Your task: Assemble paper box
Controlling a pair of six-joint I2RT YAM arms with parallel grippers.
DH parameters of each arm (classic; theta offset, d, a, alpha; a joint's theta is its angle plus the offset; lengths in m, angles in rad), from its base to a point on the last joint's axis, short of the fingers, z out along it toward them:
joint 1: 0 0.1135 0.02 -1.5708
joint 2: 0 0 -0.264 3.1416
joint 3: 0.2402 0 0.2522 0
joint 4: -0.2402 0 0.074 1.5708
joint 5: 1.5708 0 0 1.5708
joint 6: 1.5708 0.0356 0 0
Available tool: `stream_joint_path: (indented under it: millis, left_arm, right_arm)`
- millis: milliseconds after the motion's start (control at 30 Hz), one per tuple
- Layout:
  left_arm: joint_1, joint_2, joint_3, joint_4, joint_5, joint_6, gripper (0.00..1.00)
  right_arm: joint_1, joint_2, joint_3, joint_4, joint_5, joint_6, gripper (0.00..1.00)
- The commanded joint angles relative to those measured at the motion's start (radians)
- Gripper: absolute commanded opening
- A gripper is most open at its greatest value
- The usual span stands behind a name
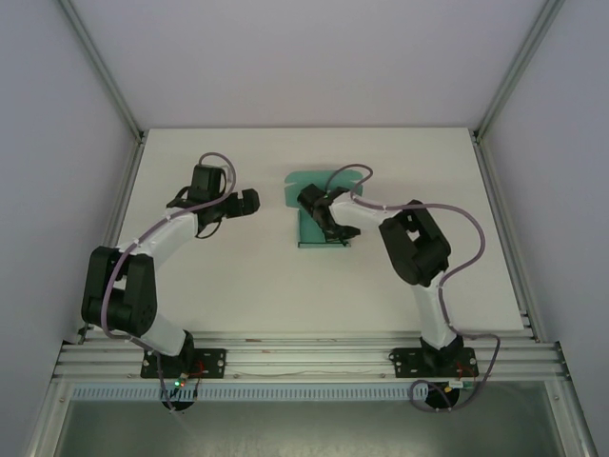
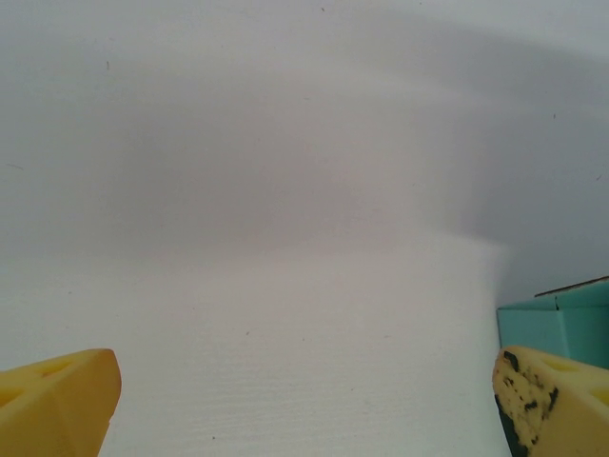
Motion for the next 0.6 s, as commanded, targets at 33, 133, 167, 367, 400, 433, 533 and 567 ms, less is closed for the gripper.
stream_joint_path:
  millis: [33,133,167,367,400,433,533,567]
  left_arm:
    - [-0.006,-0.027,-0.007,-0.02,0.001,0.026,1.0]
    - [-0.012,-0.022,-0.003,-0.007,0.041,0.037,1.0]
    - [-0.018,-0.021,-0.001,-0.003,0.057,0.043,1.0]
    - [-0.064,-0.027,0.028,-0.006,0.096,0.086,1.0]
    - [-0.071,-0.027,0.032,-0.007,0.096,0.091,1.0]
    - [-0.076,-0.027,0.037,-0.012,0.098,0.095,1.0]
    - [-0.086,-0.028,0.047,-0.015,0.104,0.104,1.0]
    - [-0.085,-0.027,0.054,-0.014,0.113,0.11,1.0]
  right_arm:
    - [-0.006,-0.006,-0.077,0.03,-0.084,-0.02,0.07]
    - [-0.005,-0.068,-0.079,0.063,-0.094,-0.026,0.16]
    - [-0.006,-0.092,-0.08,0.074,-0.098,-0.024,0.23]
    - [-0.005,-0.189,-0.112,0.137,-0.16,-0.037,0.34]
    - [-0.008,-0.199,-0.119,0.143,-0.159,-0.032,0.37]
    - [-0.006,-0.207,-0.126,0.149,-0.16,-0.032,0.4]
    - [-0.007,-0.239,-0.145,0.161,-0.131,-0.023,0.48]
    - [-0.008,-0.251,-0.152,0.163,-0.115,-0.02,0.52]
